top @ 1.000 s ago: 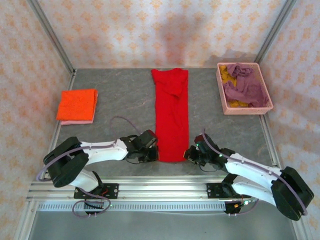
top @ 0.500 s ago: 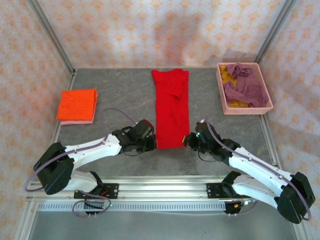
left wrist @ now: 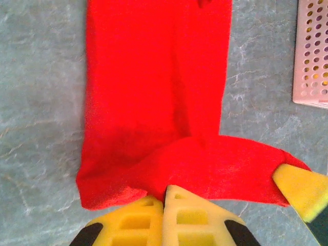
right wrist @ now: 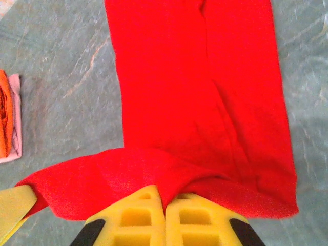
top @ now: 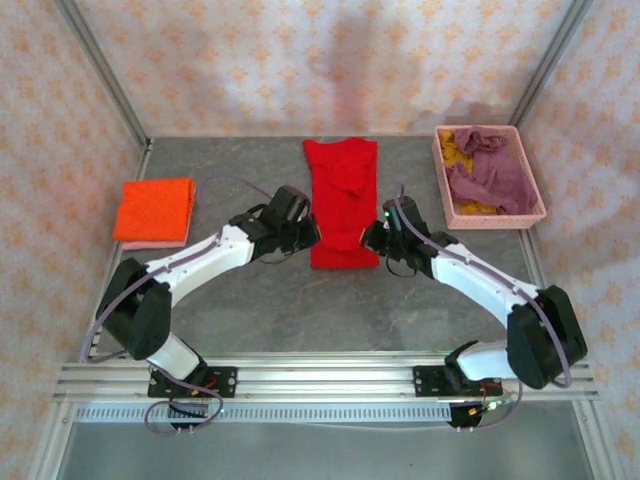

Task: Fold and stack the t-shirts

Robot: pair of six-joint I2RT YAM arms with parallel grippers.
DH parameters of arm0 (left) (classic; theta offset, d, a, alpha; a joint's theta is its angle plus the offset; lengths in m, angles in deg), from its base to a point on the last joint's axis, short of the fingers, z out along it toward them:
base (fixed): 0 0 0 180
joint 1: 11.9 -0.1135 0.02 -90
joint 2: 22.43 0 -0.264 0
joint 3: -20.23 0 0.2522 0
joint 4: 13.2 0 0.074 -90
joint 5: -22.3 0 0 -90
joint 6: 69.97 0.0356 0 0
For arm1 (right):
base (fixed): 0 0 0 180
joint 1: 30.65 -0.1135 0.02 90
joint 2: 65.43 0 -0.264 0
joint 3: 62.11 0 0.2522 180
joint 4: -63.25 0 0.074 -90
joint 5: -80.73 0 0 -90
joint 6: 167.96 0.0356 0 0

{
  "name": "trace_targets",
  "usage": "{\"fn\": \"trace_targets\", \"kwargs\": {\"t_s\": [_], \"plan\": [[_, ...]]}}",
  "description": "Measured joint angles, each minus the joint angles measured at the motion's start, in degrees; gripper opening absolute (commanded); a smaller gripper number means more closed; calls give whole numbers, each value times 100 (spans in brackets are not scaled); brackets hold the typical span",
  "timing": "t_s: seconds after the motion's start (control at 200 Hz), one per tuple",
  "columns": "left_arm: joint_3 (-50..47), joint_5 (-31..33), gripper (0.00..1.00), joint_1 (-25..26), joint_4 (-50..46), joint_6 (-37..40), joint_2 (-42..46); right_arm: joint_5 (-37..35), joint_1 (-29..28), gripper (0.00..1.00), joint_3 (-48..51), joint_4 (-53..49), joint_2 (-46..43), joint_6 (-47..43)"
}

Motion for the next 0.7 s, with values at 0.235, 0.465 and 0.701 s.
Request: {"fn": "trace_targets", "kwargs": {"t_s": [0.235,0.465,0.701], "plan": [[1071,87,0,-166,-472,428,-793,284,511,2,-645,358,953,-278],[1585,190,0,-448,-691,654,-1283,579,909,2,-1123,579,1661,-402],[2188,184,0,-599,-752,780,-1961,804,1062,3,-1565,719,2271,-448]]}}
